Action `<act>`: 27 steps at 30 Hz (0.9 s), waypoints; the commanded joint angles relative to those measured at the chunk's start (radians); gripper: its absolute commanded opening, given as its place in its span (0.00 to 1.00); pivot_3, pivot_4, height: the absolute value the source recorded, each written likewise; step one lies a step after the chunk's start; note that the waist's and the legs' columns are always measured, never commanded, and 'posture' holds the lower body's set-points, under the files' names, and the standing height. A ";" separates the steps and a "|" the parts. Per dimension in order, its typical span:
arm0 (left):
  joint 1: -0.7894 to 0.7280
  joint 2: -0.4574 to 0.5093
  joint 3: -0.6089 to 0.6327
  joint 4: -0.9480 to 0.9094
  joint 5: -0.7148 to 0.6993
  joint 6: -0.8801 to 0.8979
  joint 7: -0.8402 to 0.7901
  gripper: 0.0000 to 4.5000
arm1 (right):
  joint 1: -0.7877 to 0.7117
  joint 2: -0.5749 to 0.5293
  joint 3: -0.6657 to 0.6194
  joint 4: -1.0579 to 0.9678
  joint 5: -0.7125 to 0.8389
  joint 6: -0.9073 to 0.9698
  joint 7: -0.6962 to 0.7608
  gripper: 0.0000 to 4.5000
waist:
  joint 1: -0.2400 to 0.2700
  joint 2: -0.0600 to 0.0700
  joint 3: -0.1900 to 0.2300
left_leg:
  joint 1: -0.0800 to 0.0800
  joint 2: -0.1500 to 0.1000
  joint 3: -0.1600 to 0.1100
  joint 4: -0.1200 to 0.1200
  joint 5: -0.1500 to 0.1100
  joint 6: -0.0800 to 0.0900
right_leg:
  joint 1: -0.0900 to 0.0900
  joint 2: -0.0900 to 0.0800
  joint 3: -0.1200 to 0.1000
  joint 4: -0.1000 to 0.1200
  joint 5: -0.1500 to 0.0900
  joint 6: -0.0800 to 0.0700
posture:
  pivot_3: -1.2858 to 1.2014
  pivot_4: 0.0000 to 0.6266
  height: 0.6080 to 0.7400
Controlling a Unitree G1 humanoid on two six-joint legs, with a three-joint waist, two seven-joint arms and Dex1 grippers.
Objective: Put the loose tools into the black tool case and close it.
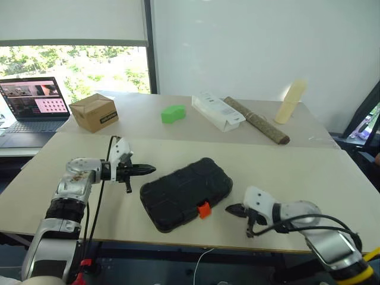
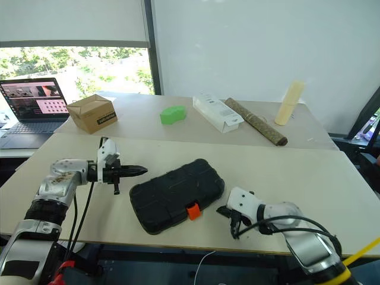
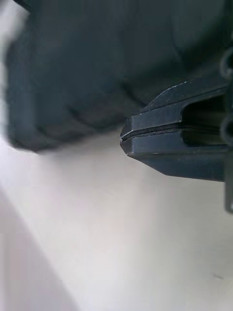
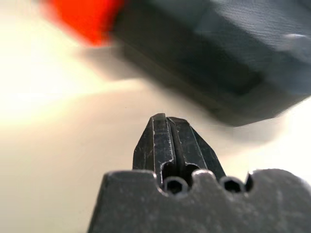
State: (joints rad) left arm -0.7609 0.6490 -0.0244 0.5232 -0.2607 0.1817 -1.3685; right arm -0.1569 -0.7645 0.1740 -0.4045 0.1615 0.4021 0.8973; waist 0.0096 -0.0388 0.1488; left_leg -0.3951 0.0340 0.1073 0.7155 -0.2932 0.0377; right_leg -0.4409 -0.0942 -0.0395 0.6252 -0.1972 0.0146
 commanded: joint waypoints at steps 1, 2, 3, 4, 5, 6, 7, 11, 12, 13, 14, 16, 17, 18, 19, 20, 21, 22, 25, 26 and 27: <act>-0.038 -0.023 -0.049 -0.086 -0.006 0.033 -0.042 0.01 | 0.053 -0.005 -0.017 -0.165 0.076 0.056 0.014 0.01 | 0.001 0.000 0.000 | 0.001 0.000 0.000 0.000 0.000 0.000 | 0.001 0.000 0.000 0.000 0.000 0.000 | 0.52 0.24 1.00; -0.045 -0.036 -0.072 -0.087 0.016 0.030 -0.032 0.01 | 0.054 0.015 -0.005 -0.179 0.077 0.073 -0.006 0.01 | 0.001 0.000 0.000 | 0.001 0.000 -0.001 0.000 -0.001 0.001 | 0.002 0.000 0.000 -0.001 0.000 0.000 | 0.52 0.24 1.00; -0.048 -0.047 -0.089 -0.084 0.034 0.012 -0.028 0.01 | 0.051 0.031 0.008 -0.187 0.072 0.081 -0.022 0.01 | 0.001 0.000 0.000 | 0.002 -0.001 -0.001 0.001 -0.001 0.002 | 0.002 0.000 0.001 -0.002 0.000 0.001 | 0.52 0.24 1.00; -0.052 -0.059 -0.103 -0.076 0.049 0.008 -0.012 0.01 | 0.041 0.046 0.020 -0.185 0.062 0.092 -0.040 0.01 | 0.000 0.000 0.000 | 0.002 -0.001 -0.001 0.002 -0.002 0.003 | 0.002 0.000 0.001 -0.003 0.000 0.001 | 0.52 0.24 1.00; -0.056 -0.069 -0.113 -0.065 0.062 0.004 0.001 0.01 | 0.032 0.058 0.031 -0.179 0.049 0.096 -0.052 0.01 | 0.000 0.000 0.000 | 0.003 -0.001 -0.001 0.002 -0.002 0.003 | 0.002 0.000 0.002 -0.002 0.000 0.001 | 0.52 0.24 1.00; -0.058 -0.081 -0.122 -0.056 0.074 -0.005 0.012 0.01 | 0.021 0.066 0.041 -0.171 0.037 0.094 -0.059 0.01 | -0.001 0.000 0.000 | 0.003 -0.001 -0.001 0.002 -0.002 0.003 | 0.002 0.000 0.002 -0.002 0.000 0.001 | 0.52 0.24 1.00; -0.060 -0.090 -0.131 -0.046 0.087 -0.009 0.026 0.01 | 0.009 0.075 0.047 -0.166 0.032 0.097 -0.065 0.01 | -0.002 0.000 0.000 | 0.003 -0.001 -0.001 0.002 -0.002 0.003 | 0.002 0.000 0.002 -0.002 0.000 0.001 | 0.52 0.24 1.00; -0.065 -0.118 -0.165 -0.005 0.134 -0.023 0.061 0.01 | -0.045 0.103 0.070 -0.142 0.020 0.102 -0.077 0.01 | -0.003 -0.001 0.000 | 0.004 0.000 -0.001 0.002 -0.001 0.002 | 0.002 0.001 0.002 -0.001 0.000 0.000 | 0.52 0.24 1.00; -0.061 -0.124 -0.169 0.000 0.137 -0.029 0.062 0.01 | -0.058 0.105 0.081 -0.130 0.012 0.098 -0.077 0.01 | -0.003 0.000 0.000 | 0.004 0.000 -0.001 0.002 -0.001 0.002 | 0.002 0.001 0.002 -0.001 0.000 0.000 | 0.52 0.24 1.00; -0.058 -0.128 -0.172 0.001 0.138 -0.030 0.062 0.01 | -0.069 0.108 0.091 -0.118 0.004 0.093 -0.077 0.01 | -0.003 0.000 0.000 | 0.004 0.000 -0.002 0.001 -0.001 0.002 | 0.002 0.001 0.002 -0.001 0.000 0.000 | 0.52 0.24 1.00; -0.054 -0.132 -0.173 -0.001 0.139 -0.032 0.063 0.01 | -0.079 0.111 0.099 -0.107 -0.003 0.088 -0.078 0.01 | -0.003 0.000 0.000 | 0.004 0.000 -0.001 0.001 -0.001 0.002 | 0.002 0.001 0.002 -0.001 0.000 0.000 | 0.52 0.24 1.00; -0.049 -0.140 -0.178 -0.001 0.144 -0.031 0.066 0.01 | -0.106 0.128 0.117 -0.074 -0.016 0.080 -0.081 0.01 | -0.001 0.000 0.000 | 0.004 0.000 -0.001 0.001 -0.001 0.002 | 0.002 0.000 0.002 -0.001 0.000 0.000 | 0.52 0.24 1.00; -0.047 -0.143 -0.180 -0.001 0.146 -0.030 0.069 0.01 | -0.116 0.134 0.125 -0.059 -0.023 0.072 -0.080 0.01 | 0.000 0.000 0.000 | 0.004 -0.001 -0.001 0.001 -0.001 0.002 | 0.003 0.000 0.002 -0.001 0.000 0.000 | 0.52 0.24 1.00; -0.047 -0.145 -0.181 0.001 0.148 -0.031 0.072 0.01 | -0.125 0.138 0.131 -0.044 -0.029 0.064 -0.079 0.01 | 0.000 0.000 0.000 | 0.004 0.000 -0.001 0.001 -0.001 0.002 | 0.003 0.000 0.002 -0.001 0.000 0.000 | 0.52 0.24 1.00; -0.046 -0.146 -0.182 0.001 0.149 -0.028 0.075 0.01 | -0.132 0.142 0.136 -0.030 -0.036 0.057 -0.078 0.01 | -0.001 0.000 0.000 | 0.004 -0.001 -0.001 0.001 -0.001 0.002 | 0.003 0.000 0.002 -0.001 0.000 0.000 | 0.52 0.24 1.00; -0.044 -0.145 -0.184 -0.001 0.152 -0.027 0.080 0.01 | -0.139 0.145 0.140 -0.016 -0.041 0.045 -0.076 0.01 | -0.001 0.000 0.000 | 0.004 -0.001 -0.001 0.002 -0.001 0.002 | 0.003 0.000 0.002 -0.001 0.000 0.000 | 0.52 0.24 1.00; -0.042 -0.144 -0.185 -0.003 0.155 -0.025 0.084 0.01 | -0.143 0.148 0.142 -0.006 -0.045 0.037 -0.075 0.01 | -0.001 0.000 0.000 | 0.005 0.000 -0.001 0.002 -0.001 0.002 | 0.003 0.000 0.002 -0.001 0.000 0.000 | 0.52 0.24 1.00; -0.040 -0.143 -0.187 -0.005 0.158 -0.027 0.086 0.01 | -0.151 0.153 0.142 0.006 -0.047 0.032 -0.075 0.01 | -0.004 0.000 0.000 | 0.005 0.000 -0.001 0.002 -0.001 0.002 | 0.003 0.000 0.002 0.000 0.000 0.000 | 0.52 0.24 1.00; -0.037 -0.140 -0.189 -0.006 0.172 -0.012 0.109 0.01 | -0.174 0.169 0.144 0.036 -0.051 0.018 -0.074 0.01 | -0.010 0.000 0.000 | 0.006 0.000 -0.001 0.001 -0.001 0.002 | 0.003 0.001 0.003 0.001 0.000 0.000 | 0.52 0.24 1.00; -0.036 -0.141 -0.188 -0.006 0.174 -0.005 0.114 0.01 | -0.179 0.174 0.145 0.044 -0.052 0.012 -0.074 0.01 | -0.012 0.000 0.000 | 0.006 0.000 -0.001 0.001 -0.001 0.001 | 0.003 0.001 0.003 0.001 0.001 -0.001 | 0.52 0.24 1.00; -0.033 -0.142 -0.189 -0.007 0.174 -0.003 0.116 0.01 | -0.184 0.181 0.146 0.052 -0.053 0.008 -0.076 0.01 | -0.013 0.000 0.000 | 0.007 0.000 -0.002 0.001 0.000 0.001 | 0.003 0.001 0.003 0.001 0.001 -0.001 | 0.52 0.24 1.00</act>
State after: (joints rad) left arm -0.8172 0.5078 -0.1896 0.5144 -0.1168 0.1590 -1.2646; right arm -0.3087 -0.5976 0.3408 -0.3481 0.1168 0.4438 0.8351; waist -0.0035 -0.0393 0.1489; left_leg -0.3880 0.0344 0.1054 0.7169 -0.2931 0.0382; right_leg -0.4371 -0.0929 -0.0369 0.6268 -0.1963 0.0136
